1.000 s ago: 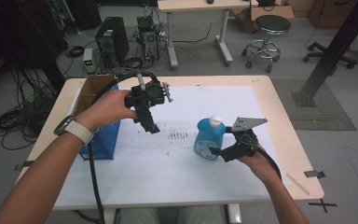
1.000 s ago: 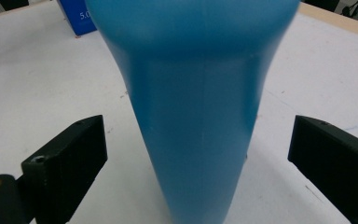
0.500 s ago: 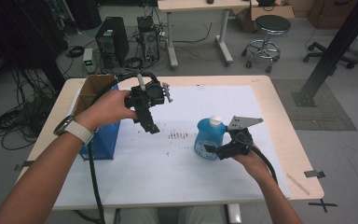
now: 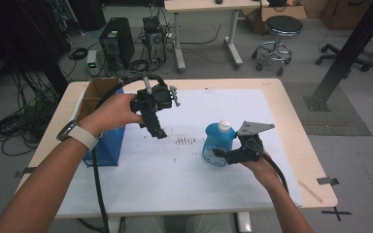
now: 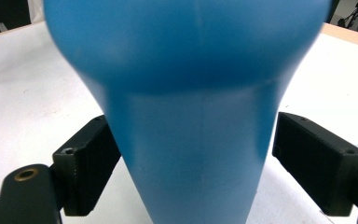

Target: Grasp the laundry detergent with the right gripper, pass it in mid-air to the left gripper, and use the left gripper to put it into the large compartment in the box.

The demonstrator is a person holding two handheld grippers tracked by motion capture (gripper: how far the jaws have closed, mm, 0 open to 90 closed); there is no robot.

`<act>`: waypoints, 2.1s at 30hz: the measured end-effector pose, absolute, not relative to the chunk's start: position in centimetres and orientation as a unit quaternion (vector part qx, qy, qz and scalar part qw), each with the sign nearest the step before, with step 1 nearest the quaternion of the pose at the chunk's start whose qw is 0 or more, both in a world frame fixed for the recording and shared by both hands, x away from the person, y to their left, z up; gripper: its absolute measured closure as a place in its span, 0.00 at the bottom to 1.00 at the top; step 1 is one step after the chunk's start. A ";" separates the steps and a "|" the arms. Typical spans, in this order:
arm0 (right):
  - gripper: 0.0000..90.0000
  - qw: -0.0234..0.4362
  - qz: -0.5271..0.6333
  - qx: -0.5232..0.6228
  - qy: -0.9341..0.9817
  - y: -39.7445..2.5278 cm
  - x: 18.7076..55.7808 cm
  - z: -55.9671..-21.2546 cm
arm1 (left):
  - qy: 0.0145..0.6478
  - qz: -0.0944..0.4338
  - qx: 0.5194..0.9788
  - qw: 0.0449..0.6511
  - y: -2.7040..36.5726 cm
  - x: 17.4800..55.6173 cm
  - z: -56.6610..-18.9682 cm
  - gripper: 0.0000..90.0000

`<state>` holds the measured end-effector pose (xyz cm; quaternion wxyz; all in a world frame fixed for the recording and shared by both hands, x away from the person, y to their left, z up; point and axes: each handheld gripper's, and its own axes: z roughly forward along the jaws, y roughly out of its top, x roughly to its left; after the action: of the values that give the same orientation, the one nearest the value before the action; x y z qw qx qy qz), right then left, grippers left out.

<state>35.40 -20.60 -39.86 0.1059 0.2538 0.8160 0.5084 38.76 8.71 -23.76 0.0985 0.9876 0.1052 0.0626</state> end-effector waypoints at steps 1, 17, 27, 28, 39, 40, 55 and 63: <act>0.17 0.106 0.508 0.254 0.816 -20.6 35.4 -39.9 | 0.106 0.063 0.987 0.099 8.7 38.8 -23.8 0.07; 0.27 0.112 0.507 0.247 0.818 -20.5 35.2 -40.0 | 0.108 0.062 0.987 0.100 8.9 38.7 -23.9 0.07; 0.35 0.113 0.510 0.243 0.818 -20.5 35.3 -39.9 | 0.110 0.060 0.987 0.099 9.0 38.7 -24.0 0.07; 0.36 0.114 0.509 0.242 0.818 -20.5 35.3 -40.0 | 0.111 0.060 0.987 0.099 9.0 38.7 -24.0 0.07; 0.47 0.119 0.509 0.231 0.821 -20.4 35.1 -39.8 | 0.111 0.061 0.987 0.100 9.1 38.7 -24.1 0.07; 0.47 0.118 0.509 0.231 0.821 -20.4 35.2 -39.8 | 0.111 0.061 0.987 0.100 9.1 38.7 -24.0 0.07; 0.50 0.119 0.494 0.206 0.836 -20.1 34.8 -37.9 | 0.105 0.063 0.987 0.104 8.8 38.0 -23.5 0.07; 0.50 0.093 0.500 0.173 0.843 -20.1 34.0 -34.6 | 0.093 0.060 0.987 0.113 8.2 37.0 -22.1 0.08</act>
<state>34.00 -20.14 -34.58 0.0932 0.1733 0.8432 0.5003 36.99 8.15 -22.06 0.1131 0.9874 0.0926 0.0604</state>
